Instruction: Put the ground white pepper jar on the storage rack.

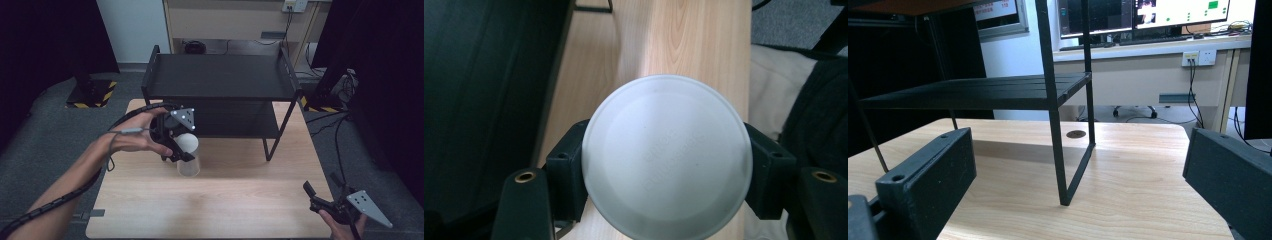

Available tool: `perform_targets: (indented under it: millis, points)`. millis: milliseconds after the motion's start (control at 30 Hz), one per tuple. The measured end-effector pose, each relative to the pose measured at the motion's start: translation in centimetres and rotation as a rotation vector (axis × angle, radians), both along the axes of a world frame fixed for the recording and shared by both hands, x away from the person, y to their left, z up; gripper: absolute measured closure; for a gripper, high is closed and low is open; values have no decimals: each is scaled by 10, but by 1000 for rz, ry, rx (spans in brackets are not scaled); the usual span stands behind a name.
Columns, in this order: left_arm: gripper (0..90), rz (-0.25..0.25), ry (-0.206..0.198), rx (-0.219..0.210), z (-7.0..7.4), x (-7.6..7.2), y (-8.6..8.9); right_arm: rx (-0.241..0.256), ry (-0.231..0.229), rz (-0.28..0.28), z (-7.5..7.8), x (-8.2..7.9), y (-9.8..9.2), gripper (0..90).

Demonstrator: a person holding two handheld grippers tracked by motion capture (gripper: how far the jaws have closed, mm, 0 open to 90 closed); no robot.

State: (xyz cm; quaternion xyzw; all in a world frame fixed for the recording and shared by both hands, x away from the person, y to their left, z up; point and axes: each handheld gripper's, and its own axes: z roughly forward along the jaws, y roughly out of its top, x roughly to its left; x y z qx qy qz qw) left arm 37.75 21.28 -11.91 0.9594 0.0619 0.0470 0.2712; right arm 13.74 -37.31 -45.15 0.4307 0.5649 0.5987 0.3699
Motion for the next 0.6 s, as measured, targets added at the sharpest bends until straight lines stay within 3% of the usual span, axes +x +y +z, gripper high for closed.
perform_targets:
  millis: [67,100,133,167,200,233,267,300,333,367,433,467,500,533,600]
  points:
    - [332,-1,-14,-11,18,-3,2,1,1,0,0,0,0,6]
    - [332,-1,-14,-11,18,-3,2,1,1,0,0,0,0,6]
    - [333,0,-20,-19,35,-5,4,1,2,2,0,1,0,6]
    - [333,0,-20,-19,35,-5,4,1,2,2,0,1,0,6]
    - [333,4,-16,-28,49,-5,5,0,4,2,0,1,0,6]
    - [333,4,-16,-28,49,-5,5,0,4,2,0,1,0,6]
    - [332,6,-15,-32,68,-6,4,0,5,2,0,2,0,7]
    - [333,6,-15,-32,68,-6,4,0,5,2,0,2,0,7]
    - [332,8,-12,-27,86,-6,1,-1,7,3,0,2,1,7]
    - [333,8,-12,-27,86,-6,1,-1,7,3,0,2,1,7]
    - [333,10,-11,-22,101,-6,-1,-3,5,4,0,2,1,7]
    - [333,-1,-12,-31,119,-7,-1,-3,5,4,0,2,1,7]
    - [333,-1,-12,-31,119,-7,-1,-3,5,4,0,2,1,7]
    - [333,-3,-6,-36,133,-8,-1,-5,6,3,0,2,1,7]
    - [333,-9,-13,-31,139,-9,-2,-3,5,1,0,1,0,9]
